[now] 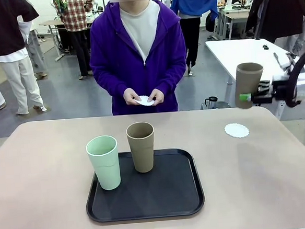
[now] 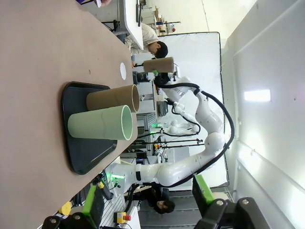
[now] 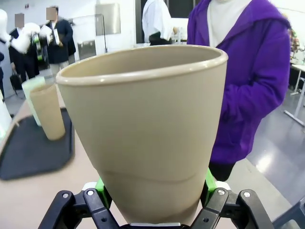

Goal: Place coasters on the table and set cups on them.
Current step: Pick up one Reusable plastic cup and place it on a coaster set by the human.

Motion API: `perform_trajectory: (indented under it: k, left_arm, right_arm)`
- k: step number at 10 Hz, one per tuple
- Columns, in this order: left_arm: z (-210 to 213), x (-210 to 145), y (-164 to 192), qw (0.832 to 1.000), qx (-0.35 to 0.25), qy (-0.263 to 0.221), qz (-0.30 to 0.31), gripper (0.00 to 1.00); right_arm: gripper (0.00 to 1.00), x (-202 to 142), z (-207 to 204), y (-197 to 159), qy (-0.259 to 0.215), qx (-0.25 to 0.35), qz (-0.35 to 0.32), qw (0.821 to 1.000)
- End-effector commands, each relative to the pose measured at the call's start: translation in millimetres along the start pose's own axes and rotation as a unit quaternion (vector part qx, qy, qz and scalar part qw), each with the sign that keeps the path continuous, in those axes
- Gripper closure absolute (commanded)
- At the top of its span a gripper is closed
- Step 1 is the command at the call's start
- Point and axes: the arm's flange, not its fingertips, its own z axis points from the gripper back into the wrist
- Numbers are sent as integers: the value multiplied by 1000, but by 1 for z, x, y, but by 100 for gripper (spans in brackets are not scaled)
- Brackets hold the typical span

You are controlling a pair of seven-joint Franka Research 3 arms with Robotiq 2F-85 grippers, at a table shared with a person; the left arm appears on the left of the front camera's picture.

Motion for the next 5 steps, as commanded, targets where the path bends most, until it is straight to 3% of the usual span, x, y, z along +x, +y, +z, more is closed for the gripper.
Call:
perform_trajectory:
  k: [1,5]
  left_arm:
    - [0,0,-2,1000,-6,-4,-3,0]
    - [0,0,-2,1000,-6,-4,-3,0]
  right_arm:
    - [17,-17,-13,-15,-1,-13,23,1000]
    - [17,-47,-26,-21,2,-5,-19,1000]
